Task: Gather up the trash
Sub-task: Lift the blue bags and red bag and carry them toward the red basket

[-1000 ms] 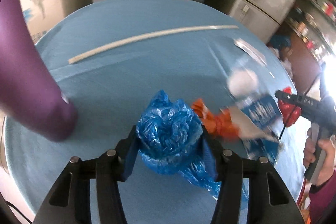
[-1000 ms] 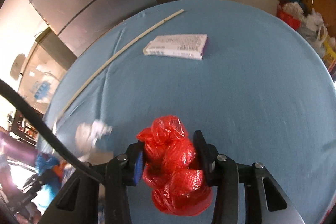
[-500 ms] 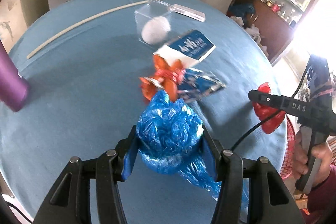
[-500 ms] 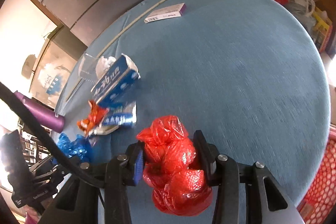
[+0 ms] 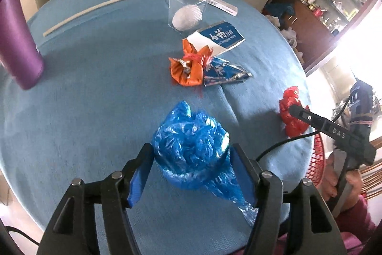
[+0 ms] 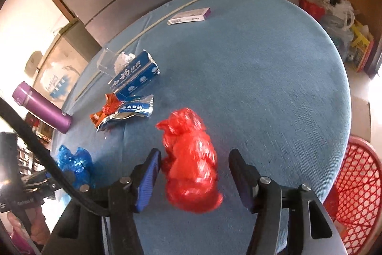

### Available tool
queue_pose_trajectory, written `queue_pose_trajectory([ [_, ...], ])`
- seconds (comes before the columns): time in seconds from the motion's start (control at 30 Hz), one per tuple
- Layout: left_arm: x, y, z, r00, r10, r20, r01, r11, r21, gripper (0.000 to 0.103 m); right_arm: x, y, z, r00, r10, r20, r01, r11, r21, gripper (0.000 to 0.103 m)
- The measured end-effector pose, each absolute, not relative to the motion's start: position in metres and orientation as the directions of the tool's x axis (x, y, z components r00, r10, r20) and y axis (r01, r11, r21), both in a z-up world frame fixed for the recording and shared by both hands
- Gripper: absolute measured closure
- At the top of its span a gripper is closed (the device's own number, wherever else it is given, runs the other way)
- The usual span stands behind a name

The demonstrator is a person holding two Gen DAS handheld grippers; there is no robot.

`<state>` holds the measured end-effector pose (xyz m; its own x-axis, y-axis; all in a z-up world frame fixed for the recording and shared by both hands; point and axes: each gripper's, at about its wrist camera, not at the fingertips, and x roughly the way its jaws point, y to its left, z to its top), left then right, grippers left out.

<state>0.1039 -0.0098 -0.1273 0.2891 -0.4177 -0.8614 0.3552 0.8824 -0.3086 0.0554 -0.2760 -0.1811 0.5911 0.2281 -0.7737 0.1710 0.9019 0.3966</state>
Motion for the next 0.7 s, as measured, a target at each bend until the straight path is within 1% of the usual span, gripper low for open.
queue_pose_trajectory([
  [0.23, 0.092, -0.005, -0.118, 0.276, -0.431, -0.859, 0.347, 0.878, -0.329, 0.035, 0.059, -0.275, -0.182, 0.604, 0.23, -0.763, 0.16, 0.903, 0.399, 0.04],
  [0.3, 0.088, -0.004, -0.116, 0.283, -0.429, -0.858, 0.349, 0.879, -0.324, 0.033, 0.061, -0.27, -0.184, 0.6, 0.228, -0.767, 0.15, 0.909, 0.388, 0.041],
  [0.4, 0.088, -0.01, -0.116, 0.285, -0.423, -0.86, 0.36, 0.879, -0.313, 0.03, 0.061, -0.267, -0.189, 0.607, 0.23, -0.761, 0.154, 0.905, 0.396, 0.052],
  [0.43, 0.09, -0.013, -0.117, 0.283, -0.42, -0.862, 0.359, 0.88, -0.311, 0.03, 0.06, -0.266, -0.188, 0.614, 0.226, -0.756, 0.153, 0.906, 0.394, 0.053],
  [0.7, 0.108, -0.035, -0.127, 0.271, -0.443, -0.854, 0.324, 0.878, -0.352, 0.03, 0.045, -0.276, -0.188, 0.622, 0.269, -0.735, 0.161, 0.875, 0.456, 0.054],
])
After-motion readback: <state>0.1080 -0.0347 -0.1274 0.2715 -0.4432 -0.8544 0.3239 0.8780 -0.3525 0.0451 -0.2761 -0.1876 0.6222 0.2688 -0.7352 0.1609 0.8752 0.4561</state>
